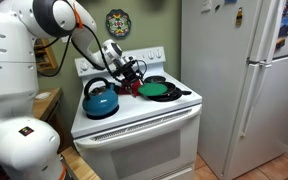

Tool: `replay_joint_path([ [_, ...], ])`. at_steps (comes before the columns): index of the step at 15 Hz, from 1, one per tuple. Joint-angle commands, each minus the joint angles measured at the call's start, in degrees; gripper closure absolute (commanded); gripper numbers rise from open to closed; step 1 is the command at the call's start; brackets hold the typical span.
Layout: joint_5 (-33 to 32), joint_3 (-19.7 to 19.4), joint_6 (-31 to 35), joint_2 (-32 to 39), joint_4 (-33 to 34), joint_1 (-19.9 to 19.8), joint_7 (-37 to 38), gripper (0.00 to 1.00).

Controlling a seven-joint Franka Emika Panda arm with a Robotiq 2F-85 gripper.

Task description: Remove the green mat from the pan, then put the kettle on the green mat

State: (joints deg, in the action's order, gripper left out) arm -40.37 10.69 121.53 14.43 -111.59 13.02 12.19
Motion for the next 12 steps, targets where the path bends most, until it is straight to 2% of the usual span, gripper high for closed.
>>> replay_joint_path([
  [1,-2.8,-1.3,0.9,0.1,-1.2,1.2,2.6,0.13],
  [2,-3.1,-1.3,0.7,0.2,-1.2,1.2,2.6,0.21],
  [3,-3.2,-1.3,0.6,0.4,-1.1,1.3,2.8,0.36],
  [6,-3.3,-1.4,0.5,0.8,-1.1,1.4,2.9,0.6],
  [12,-3.3,-1.5,-1.8,0.7,-1.0,1.9,2.5,0.81],
])
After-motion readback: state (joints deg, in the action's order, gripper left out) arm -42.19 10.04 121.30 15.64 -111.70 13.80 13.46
